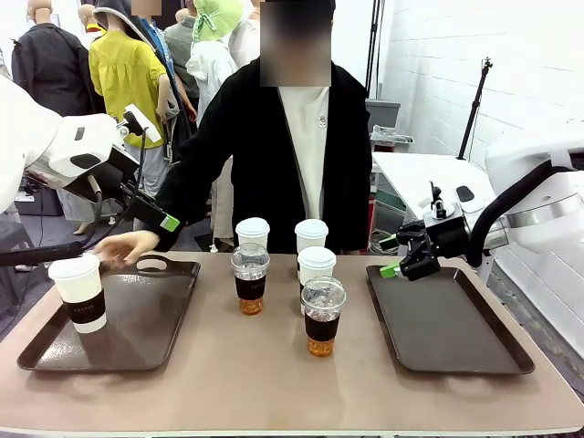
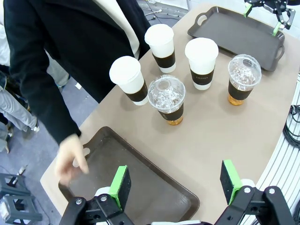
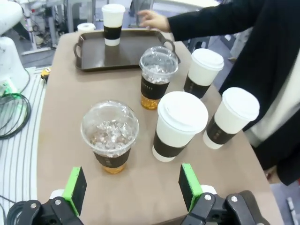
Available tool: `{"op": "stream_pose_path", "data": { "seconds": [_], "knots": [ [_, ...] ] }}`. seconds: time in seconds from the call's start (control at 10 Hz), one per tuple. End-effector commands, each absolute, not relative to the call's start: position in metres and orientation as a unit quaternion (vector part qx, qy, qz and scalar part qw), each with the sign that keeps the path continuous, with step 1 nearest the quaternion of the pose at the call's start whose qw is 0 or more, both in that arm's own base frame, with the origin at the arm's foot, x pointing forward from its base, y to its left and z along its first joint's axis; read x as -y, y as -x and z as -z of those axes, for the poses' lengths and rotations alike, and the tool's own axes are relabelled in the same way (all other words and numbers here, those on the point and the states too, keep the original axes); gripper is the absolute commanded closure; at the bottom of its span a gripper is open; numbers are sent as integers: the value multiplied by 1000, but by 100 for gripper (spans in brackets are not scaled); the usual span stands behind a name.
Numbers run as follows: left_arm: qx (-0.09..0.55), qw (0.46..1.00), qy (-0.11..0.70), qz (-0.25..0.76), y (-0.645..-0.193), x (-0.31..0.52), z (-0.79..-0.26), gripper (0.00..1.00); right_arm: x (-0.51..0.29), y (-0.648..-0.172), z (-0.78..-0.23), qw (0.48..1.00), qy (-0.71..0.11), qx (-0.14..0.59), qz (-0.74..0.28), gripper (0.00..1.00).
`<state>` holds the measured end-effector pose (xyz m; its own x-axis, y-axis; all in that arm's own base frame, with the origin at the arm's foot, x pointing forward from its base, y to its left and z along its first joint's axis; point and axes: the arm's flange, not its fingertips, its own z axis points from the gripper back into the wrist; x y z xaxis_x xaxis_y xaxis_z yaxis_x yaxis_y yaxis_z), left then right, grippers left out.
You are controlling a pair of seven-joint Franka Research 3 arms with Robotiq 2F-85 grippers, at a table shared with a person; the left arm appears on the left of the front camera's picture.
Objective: Distribute the coffee onto the tray.
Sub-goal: Pick up one iced Americano and place it on the right Handle tray.
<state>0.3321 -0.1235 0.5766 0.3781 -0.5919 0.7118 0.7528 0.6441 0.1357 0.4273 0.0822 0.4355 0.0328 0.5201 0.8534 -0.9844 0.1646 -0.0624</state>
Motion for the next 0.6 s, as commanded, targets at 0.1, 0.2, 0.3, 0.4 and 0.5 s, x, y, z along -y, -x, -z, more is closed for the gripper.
{"op": "stream_pose_path", "data": {
  "seconds": [0.1, 0.2, 0.3, 0.4, 0.5],
  "knots": [
    [380, 823, 107, 408, -333, 124, -576, 0, -80, -458, -400, 615, -326, 408, -591, 0],
    [380, 823, 107, 408, -333, 124, -576, 0, -80, -464, -388, 600, -332, 412, -600, 0],
    [380, 823, 107, 408, -333, 124, -576, 0, -80, -468, -376, 591, -340, 414, -603, 0],
    [380, 823, 107, 408, -333, 124, -576, 0, -81, -472, -363, 584, -349, 416, -604, 0],
    [380, 823, 107, 408, -333, 124, -576, 0, -81, -475, -352, 583, -356, 417, -599, 0]
  ]
}}
